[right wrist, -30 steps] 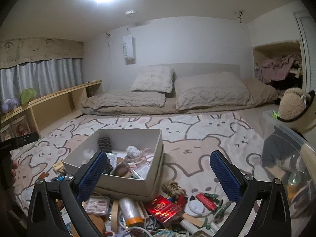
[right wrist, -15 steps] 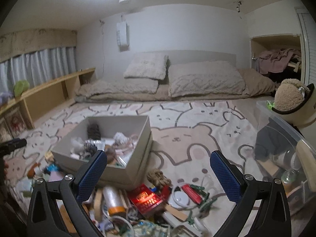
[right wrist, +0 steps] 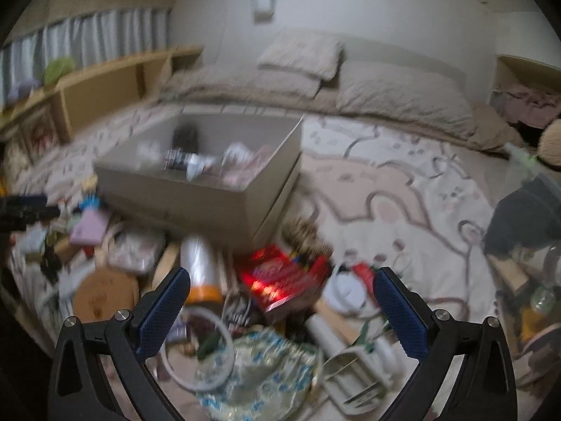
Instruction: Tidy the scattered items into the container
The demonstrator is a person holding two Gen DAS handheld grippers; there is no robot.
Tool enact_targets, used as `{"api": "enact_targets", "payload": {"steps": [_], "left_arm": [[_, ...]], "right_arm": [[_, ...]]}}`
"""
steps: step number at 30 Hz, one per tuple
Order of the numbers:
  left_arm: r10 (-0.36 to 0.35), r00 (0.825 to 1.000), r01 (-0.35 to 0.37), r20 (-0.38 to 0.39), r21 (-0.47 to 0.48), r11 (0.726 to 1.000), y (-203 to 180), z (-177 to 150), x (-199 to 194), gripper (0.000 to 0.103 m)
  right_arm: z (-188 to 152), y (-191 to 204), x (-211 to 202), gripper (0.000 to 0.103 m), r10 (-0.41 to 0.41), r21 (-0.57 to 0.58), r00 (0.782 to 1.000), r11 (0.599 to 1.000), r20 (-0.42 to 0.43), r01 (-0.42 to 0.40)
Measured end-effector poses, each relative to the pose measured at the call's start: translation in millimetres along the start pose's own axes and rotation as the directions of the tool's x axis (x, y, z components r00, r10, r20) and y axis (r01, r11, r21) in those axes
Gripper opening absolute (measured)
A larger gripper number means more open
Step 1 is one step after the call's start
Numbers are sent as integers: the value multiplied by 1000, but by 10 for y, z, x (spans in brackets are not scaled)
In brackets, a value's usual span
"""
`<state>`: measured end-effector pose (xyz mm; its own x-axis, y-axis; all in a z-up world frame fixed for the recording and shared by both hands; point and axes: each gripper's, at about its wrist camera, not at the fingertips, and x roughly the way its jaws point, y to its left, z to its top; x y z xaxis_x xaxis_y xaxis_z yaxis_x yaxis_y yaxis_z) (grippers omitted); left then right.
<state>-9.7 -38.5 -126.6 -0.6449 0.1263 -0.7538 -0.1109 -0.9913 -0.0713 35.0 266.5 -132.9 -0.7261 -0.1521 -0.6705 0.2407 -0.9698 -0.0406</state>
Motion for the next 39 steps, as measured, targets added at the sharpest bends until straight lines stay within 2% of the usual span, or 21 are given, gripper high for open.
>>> {"api": "enact_targets", "payload": {"steps": [7,12,17,23,27,33,36,39], "left_arm": [[13,999,-13,-40,-8,1000,-27,-109,180,103],[30,997,-34,-67,-56,998,48,-147,296,103],[44,995,-51,-93,-70,996,53,-167,399,103],[43,994,-47,-96,-35,998,-77,-145,494,103],[80,992,-79,-93,16,997,-184,-137,551,103],[172,980,-166,-96,65,984,-197,-171,659,103],[185,978,-180,-93,61,982,-157,-158,691,103],[192,977,-188,-89,55,981,-149,-142,707,103]], "right_arm": [[-290,199,277,103,10,-105,994,994,-111,-22],[-450,299,324,103,0,-204,991,979,-131,-27],[-578,403,327,103,9,-321,988,945,-152,-58],[-642,495,275,103,50,-403,987,909,-152,-109],[-700,564,259,103,64,-446,988,886,-144,-122],[-761,584,329,103,43,-463,989,880,-140,-104],[-800,591,322,103,52,-470,993,878,-103,-95],[-791,578,338,103,55,-450,993,888,-101,-95]]}}
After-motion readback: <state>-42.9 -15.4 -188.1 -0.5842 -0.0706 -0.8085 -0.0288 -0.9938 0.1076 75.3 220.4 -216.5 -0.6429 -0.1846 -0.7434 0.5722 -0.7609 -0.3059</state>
